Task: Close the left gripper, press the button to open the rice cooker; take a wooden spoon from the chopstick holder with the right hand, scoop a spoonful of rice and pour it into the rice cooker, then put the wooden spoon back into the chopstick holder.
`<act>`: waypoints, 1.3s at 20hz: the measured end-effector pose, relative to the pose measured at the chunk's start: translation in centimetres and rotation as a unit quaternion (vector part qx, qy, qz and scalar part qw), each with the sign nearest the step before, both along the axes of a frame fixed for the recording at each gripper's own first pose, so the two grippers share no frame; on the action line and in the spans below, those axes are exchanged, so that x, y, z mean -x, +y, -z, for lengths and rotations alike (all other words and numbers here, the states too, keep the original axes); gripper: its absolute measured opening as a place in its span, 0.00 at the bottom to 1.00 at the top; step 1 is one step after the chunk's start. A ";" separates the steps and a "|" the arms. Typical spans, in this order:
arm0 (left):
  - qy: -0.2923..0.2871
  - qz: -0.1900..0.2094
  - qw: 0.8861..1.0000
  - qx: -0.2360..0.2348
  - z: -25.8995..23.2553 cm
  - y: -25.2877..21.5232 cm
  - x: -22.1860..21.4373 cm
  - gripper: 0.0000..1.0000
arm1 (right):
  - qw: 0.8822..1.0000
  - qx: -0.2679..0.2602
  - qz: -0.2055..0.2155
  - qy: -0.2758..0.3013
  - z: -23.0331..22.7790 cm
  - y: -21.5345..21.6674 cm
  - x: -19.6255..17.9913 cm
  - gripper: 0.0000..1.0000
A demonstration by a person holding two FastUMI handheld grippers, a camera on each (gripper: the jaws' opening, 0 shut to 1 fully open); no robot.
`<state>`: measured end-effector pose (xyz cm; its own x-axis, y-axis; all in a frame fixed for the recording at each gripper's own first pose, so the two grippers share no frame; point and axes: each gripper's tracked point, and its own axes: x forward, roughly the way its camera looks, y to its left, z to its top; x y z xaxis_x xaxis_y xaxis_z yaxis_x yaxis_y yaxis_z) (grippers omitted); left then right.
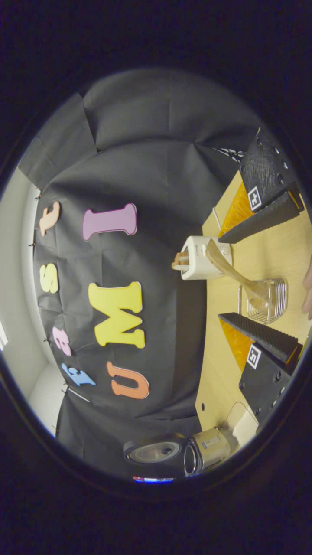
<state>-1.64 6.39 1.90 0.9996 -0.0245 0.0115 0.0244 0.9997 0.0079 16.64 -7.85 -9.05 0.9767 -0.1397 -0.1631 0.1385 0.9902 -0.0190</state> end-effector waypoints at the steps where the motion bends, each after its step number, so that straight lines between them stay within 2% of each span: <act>1: -0.003 -0.005 1.000 0.000 0.0 0.3 -0.1 0.99 | 1.000 -0.001 0.013 0.013 0.6 -0.5 -0.8 0.96; 3: 0.000 -0.008 1.000 -0.003 0.3 0.5 -0.2 0.99 | 0.998 -0.013 0.041 0.037 2.0 -1.4 -2.4 0.96; 5: 0.007 -0.014 1.000 -0.005 0.6 0.8 -0.3 0.99 | 0.997 -0.023 0.044 0.061 2.8 -1.3 -4.3 0.92; 6: 0.011 -0.017 1.000 -0.005 0.8 1.0 -0.5 0.99 | 0.996 -0.033 0.043 0.068 2.9 -1.3 -5.0 0.96; 7: 0.013 -0.018 1.000 -0.003 0.9 1.1 -0.5 0.99 | 0.995 -0.047 0.040 0.074 2.9 -1.3 -5.7 0.92; 10: 0.016 -0.016 1.000 0.007 1.0 1.1 -0.6 0.99 | 0.991 -0.086 0.029 0.093 3.1 -1.0 -7.4 1.00; 11: 0.017 -0.015 1.000 0.012 1.1 1.2 -0.7 0.99 | 0.990 -0.089 0.030 0.102 3.2 -1.2 -7.8 0.91; 13: 0.021 -0.014 1.000 0.018 1.2 1.4 -0.6 0.99 | 0.989 -0.087 0.024 0.119 3.7 -1.3 -8.4 0.81; 14: 0.022 -0.015 0.999 0.019 1.3 1.6 -0.8 0.99 | 0.989 -0.078 0.022 0.123 3.7 -1.2 -8.7 0.81; 16: 0.024 -0.018 0.999 0.017 1.4 1.8 -0.8 0.99 | 0.989 -0.065 0.017 0.132 3.9 -1.0 -8.8 0.74; 17: 0.025 -0.017 0.999 0.015 1.5 1.8 -0.8 0.99 | 0.988 -0.057 0.028 0.138 4.1 -1.5 -8.8 0.63; 18: 0.027 -0.016 0.999 0.014 1.6 1.8 -0.9 0.99 | 0.988 -0.053 0.033 0.141 4.1 -1.7 -8.7 0.62; 19: 0.029 -0.016 0.999 0.013 1.7 1.9 -0.8 0.99 | 0.987 -0.049 0.031 0.147 4.2 -1.7 -8.9 0.46; 20: 0.030 -0.016 0.999 0.014 1.8 1.9 -0.8 0.99 | 0.987 -0.052 0.020 0.154 4.4 -1.1 -8.8 0.43; 25: 0.022 -0.015 0.999 0.018 1.2 2.4 -0.4 0.99 | 0.978 -0.062 -0.006 0.197 5.6 0.2 -9.0 0.48; 26: 0.020 -0.016 1.000 0.017 1.1 2.5 -0.4 0.99 | 0.978 -0.053 0.003 0.200 5.7 -0.3 -9.2 0.46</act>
